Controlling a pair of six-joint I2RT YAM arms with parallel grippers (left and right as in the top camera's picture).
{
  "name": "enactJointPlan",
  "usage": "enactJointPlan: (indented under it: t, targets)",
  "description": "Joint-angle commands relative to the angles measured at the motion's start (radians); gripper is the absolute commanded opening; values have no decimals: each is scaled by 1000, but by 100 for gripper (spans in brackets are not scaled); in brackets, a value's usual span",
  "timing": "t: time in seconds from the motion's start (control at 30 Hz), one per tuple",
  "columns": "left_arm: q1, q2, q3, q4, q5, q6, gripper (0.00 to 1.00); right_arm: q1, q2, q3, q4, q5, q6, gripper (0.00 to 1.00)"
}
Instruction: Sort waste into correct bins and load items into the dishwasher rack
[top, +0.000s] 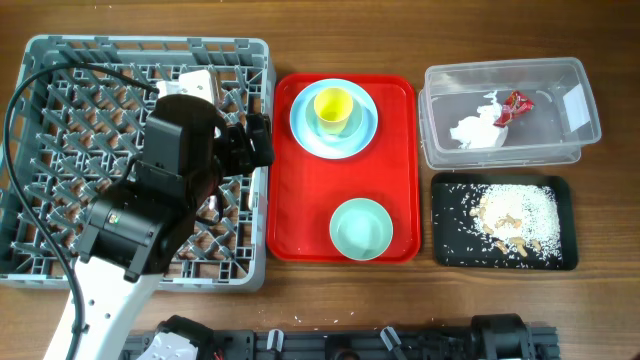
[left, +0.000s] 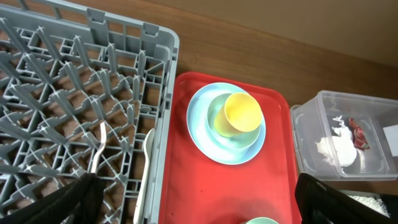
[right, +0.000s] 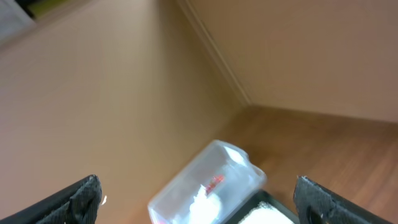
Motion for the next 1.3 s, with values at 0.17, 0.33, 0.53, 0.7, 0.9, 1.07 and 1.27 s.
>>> enactJointPlan:
  t: [0.17, 0.33, 0.53, 0.7, 0.9, 1.07, 1.27]
  targets:
    - [3, -3, 6, 3, 4, -6, 100, 1, 5, -6, -339, 34, 5, 100]
    - [3, -3, 6, 3, 4, -6, 100, 1, 6, -6, -338, 34, 5, 100]
    - [3, -3, 6, 3, 4, -6, 100, 1, 5, -6, -338, 34, 5, 100]
    - [3, -3, 6, 3, 4, -6, 100, 1, 6, -6, -338, 34, 5, 100]
    - [-2, 51, -2, -107, 341, -126, 100, 1, 6, -6, -338, 34, 5, 100]
    - [-181, 269, -3, -175, 264, -221, 100, 1, 5, -6, -338, 34, 5, 100]
    - [-386, 589, -3, 98, 304, -213, 97, 1, 5, -6, -338, 34, 5, 100]
